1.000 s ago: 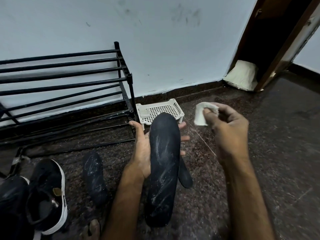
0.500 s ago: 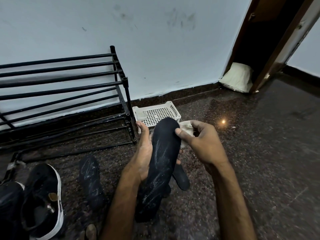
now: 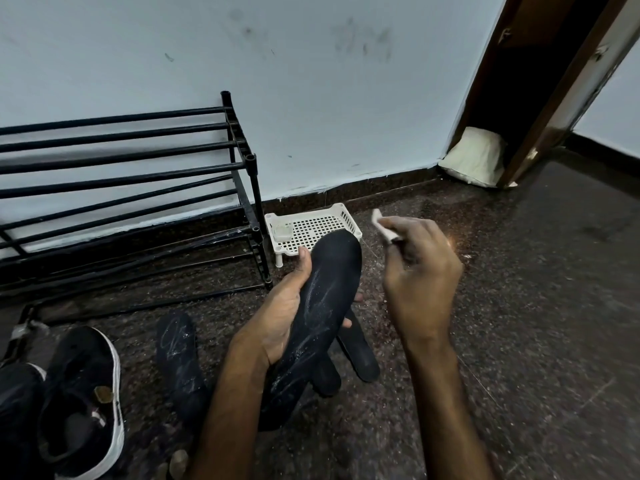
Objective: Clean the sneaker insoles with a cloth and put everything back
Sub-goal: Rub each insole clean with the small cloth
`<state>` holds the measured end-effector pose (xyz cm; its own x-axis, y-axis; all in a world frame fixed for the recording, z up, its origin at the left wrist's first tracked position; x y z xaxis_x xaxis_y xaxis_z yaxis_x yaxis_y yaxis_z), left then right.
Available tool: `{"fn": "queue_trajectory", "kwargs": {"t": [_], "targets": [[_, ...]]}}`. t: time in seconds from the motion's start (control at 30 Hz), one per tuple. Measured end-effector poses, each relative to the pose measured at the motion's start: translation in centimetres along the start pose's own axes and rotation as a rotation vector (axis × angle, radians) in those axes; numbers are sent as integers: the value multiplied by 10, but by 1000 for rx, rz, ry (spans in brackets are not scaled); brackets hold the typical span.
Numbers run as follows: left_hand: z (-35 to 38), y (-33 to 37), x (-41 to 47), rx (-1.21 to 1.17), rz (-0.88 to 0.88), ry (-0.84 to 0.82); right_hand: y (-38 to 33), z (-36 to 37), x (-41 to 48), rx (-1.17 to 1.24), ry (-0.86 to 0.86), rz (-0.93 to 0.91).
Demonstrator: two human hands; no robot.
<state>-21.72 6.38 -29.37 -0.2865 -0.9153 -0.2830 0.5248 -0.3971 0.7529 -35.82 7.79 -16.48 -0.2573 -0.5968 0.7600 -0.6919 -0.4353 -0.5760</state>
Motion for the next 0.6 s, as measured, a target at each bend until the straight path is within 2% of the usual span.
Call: {"fn": "queue_trajectory", "kwargs": {"t": [0.03, 0.1, 0.2, 0.37, 0.47, 0.53, 0.6], "targets": [[2, 2, -1, 15, 12, -4, -11, 8, -2, -21, -51, -119], [7, 3, -4, 28, 24, -9, -19, 27, -11, -70, -175, -232], [8, 5, -5, 63, 38, 12, 3, 34, -20, -151, -228, -142], [-1, 6, -4, 66, 31, 89, 39, 9, -16, -124, -71, 83], [-2, 6, -2, 52, 34, 90, 12, 6, -11, -28, -32, -10], [-1, 6, -3, 40, 34, 84, -5, 19, -13, -1, -127, -111], [1, 6, -4, 44, 26, 75, -4, 33, -21, -69, -230, -115]]}}
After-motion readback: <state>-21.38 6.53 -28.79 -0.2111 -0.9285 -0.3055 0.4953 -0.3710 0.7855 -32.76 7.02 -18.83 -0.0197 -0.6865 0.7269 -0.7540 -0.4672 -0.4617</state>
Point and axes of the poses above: each hand's wrist, its own x-axis towards the middle knuckle, its own z-axis out of the palm, y = z × x, the point moved 9 cm from there along x, towards the middle knuckle, and after that the axes turned 7 degrees about y, right-handed, at the moved point
